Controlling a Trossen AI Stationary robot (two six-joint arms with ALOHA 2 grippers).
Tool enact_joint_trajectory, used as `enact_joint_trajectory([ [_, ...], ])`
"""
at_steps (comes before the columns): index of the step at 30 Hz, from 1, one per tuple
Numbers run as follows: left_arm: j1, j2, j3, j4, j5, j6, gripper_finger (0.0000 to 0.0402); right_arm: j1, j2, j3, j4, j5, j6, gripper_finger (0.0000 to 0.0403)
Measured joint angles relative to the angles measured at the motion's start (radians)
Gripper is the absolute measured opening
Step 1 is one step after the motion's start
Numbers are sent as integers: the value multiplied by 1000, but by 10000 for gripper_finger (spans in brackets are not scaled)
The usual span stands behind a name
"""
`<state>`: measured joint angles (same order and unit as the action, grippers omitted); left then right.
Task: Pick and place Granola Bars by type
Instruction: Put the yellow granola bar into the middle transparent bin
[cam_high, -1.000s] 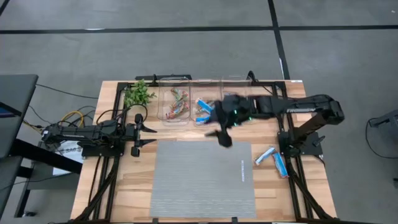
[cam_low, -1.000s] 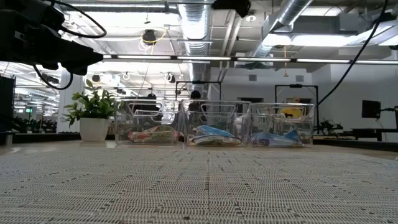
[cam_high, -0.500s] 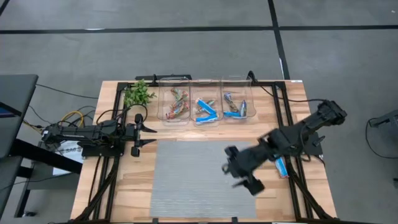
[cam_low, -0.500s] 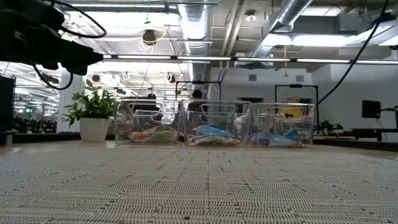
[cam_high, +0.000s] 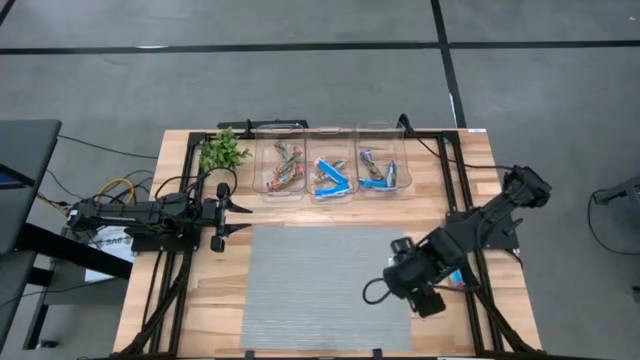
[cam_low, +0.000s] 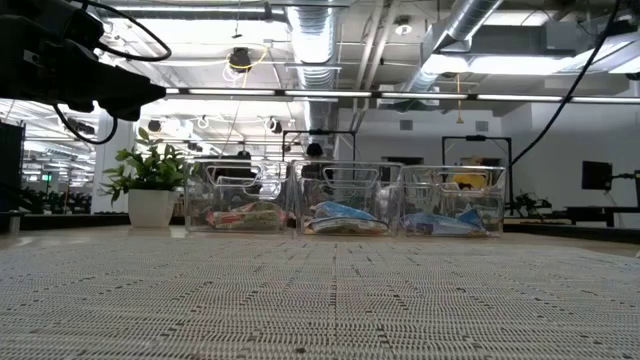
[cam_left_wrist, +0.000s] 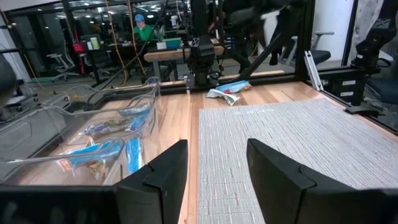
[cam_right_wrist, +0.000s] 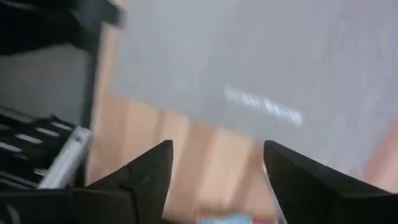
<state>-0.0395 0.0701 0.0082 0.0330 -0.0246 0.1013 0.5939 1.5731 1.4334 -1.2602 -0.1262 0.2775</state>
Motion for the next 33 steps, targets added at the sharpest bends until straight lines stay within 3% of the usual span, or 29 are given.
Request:
enact_joint_trajectory([
  [7,0,0,0,0,0,0,159,-49,117,0,-255,104,-6,244],
  [11,0,0,0,0,0,0,159,-71,186,-5,-300,152,-62,244],
  [16,0,0,0,0,0,0,159,-80,213,-137,-208,155,-127,244],
  [23,0,0,0,0,1,0,159,-95,151,-348,-75,140,-128,244],
  [33,0,0,0,0,0,0,159,-157,92,-493,43,61,-128,244],
])
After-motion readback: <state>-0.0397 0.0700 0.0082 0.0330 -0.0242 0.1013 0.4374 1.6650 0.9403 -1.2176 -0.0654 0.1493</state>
